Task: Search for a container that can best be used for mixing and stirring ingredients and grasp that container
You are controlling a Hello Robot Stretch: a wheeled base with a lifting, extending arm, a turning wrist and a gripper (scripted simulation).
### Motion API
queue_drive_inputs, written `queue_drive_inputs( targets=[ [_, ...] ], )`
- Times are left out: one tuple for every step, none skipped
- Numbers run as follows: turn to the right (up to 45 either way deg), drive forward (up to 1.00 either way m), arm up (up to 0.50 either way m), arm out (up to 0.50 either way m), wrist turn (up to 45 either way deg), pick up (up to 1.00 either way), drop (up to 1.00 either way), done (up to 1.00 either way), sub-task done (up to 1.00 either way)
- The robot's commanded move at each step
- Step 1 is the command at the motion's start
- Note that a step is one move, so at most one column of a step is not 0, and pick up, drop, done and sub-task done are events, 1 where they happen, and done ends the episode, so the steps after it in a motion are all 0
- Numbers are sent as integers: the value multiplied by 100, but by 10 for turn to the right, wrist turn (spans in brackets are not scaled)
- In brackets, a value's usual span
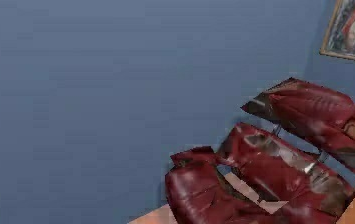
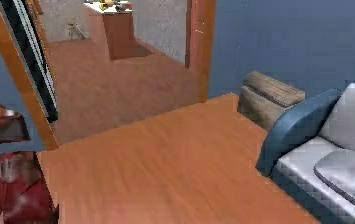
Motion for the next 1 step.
queue_drive_inputs(
  targets=[
    [450, 0, 0, 0, 0, 0, 0, 0, 0]
  ],
)
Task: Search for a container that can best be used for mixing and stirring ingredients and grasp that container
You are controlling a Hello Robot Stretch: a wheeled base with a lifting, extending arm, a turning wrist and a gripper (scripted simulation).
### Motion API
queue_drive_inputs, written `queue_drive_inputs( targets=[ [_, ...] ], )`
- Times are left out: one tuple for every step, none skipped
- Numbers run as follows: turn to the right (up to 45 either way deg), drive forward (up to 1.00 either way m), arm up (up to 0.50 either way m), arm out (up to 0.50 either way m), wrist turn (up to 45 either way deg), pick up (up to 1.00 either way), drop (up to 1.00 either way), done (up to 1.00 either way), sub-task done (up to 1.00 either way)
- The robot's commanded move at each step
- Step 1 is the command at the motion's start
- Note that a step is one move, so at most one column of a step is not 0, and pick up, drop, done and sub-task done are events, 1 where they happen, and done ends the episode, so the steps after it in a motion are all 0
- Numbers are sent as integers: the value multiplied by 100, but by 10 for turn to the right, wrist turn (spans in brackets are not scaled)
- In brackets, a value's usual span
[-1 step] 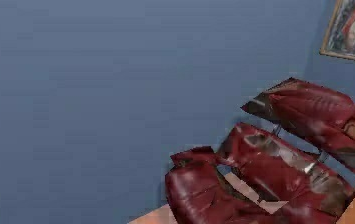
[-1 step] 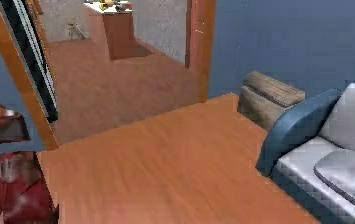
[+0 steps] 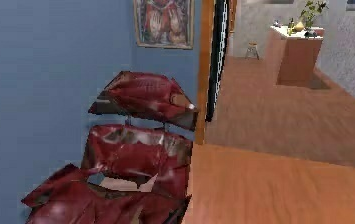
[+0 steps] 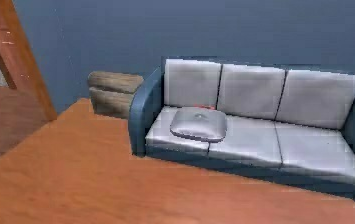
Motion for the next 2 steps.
queue_drive_inputs(
  targets=[
    [420, 0, 0, 0, 0, 0, 0, 0, 0],
    [0, 20, 0, 0, 0, 0, 0, 0, 0]
  ],
)
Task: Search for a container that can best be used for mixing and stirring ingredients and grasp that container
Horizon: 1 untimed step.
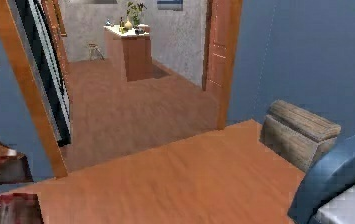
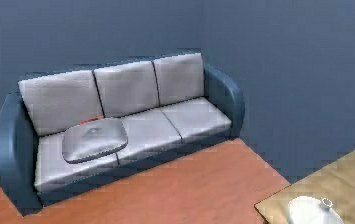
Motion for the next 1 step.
queue_drive_inputs(
  targets=[
    [270, 0, 0, 0, 0, 0, 0, 0, 0]
  ],
)
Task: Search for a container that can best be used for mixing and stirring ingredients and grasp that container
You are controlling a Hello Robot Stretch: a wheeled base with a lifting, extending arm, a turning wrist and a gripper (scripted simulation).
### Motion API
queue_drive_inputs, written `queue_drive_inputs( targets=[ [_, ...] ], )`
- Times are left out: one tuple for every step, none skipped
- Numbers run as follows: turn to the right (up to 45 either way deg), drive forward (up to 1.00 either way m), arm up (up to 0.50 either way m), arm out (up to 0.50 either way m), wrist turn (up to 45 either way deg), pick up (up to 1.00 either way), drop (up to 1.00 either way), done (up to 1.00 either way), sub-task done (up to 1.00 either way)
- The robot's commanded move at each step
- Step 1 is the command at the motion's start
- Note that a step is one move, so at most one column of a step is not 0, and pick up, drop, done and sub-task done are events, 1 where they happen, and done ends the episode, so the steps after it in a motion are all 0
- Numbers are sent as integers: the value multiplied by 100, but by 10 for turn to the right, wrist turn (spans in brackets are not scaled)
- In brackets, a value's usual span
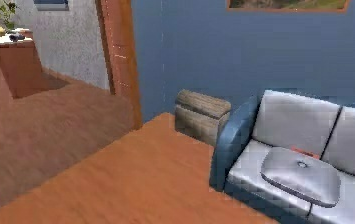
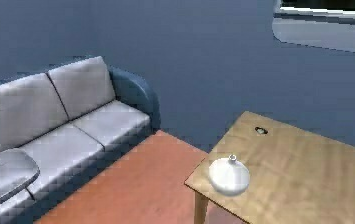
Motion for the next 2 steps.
queue_drive_inputs(
  targets=[
    [0, 45, 0, 0, 0, 0, 0, 0, 0],
    [-450, 0, 0, 0, 0, 0, 0, 0, 0]
  ],
)
